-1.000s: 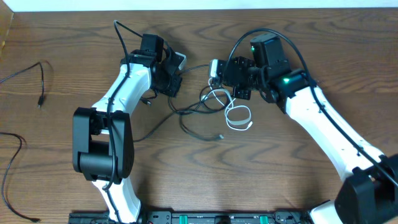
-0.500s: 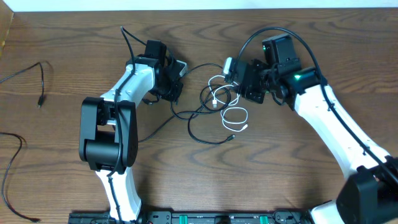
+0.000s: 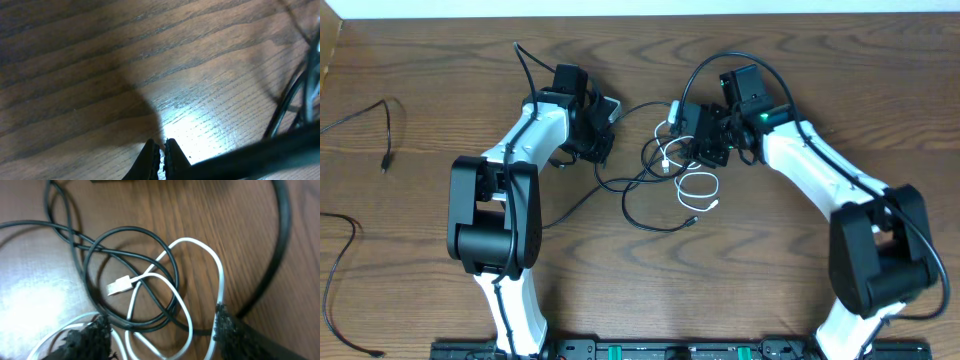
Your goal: Untangle cables
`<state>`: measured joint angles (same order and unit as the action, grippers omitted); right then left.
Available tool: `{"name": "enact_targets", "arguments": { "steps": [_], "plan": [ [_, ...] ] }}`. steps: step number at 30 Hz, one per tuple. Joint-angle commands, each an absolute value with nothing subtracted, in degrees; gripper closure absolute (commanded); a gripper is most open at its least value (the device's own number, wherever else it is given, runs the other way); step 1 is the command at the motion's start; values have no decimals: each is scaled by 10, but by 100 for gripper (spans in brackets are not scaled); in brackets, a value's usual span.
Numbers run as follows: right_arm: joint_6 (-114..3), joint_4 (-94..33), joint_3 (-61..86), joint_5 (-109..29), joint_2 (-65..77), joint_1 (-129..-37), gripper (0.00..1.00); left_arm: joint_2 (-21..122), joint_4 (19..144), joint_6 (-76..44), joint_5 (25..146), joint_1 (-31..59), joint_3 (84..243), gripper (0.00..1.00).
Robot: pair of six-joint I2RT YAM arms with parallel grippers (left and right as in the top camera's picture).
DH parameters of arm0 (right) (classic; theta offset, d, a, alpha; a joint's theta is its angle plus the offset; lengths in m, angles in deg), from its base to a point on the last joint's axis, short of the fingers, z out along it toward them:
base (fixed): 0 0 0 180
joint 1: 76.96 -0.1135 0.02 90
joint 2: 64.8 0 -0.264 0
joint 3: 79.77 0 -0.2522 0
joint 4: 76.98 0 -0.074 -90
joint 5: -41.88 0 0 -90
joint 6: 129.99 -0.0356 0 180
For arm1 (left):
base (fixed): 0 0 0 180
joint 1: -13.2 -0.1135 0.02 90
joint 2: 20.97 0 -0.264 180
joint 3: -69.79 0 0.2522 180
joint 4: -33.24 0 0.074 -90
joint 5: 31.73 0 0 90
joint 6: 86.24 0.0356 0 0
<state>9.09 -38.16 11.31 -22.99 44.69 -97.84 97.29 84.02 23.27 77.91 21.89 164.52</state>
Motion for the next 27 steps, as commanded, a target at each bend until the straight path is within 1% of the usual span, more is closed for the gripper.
{"name": "enact_targets", "arguments": {
  "steps": [1, 3, 9, 12, 16, 20, 23, 27],
  "plan": [
    [87, -407, 114, -261, 488, -977, 24, 971, 840, 230, 786, 220, 1643, 92],
    [83, -425, 114, -272, 504, -977, 22, 971, 840, 230, 786, 220, 1643, 92],
    [83, -442, 114, -274, 515, -975, 23, 971, 840, 230, 786, 220, 1643, 92],
    [83, -451, 114, -296, 515, -969, 21, 971, 840, 230, 786, 220, 1643, 92],
    [83, -462, 114, -308, 516, -956, 16, 971, 840, 230, 786, 220, 1643, 93],
    [83, -460, 114, -306, 526, -948, 19, 971, 840, 230, 786, 220, 1643, 93],
    [83, -453, 114, -290, 533, -947, 19, 971, 840, 230, 786, 220, 1643, 92],
    [83, -441, 114, -264, 533, -959, 22, 971, 838, 230, 786, 220, 1643, 92]
  ]
}}
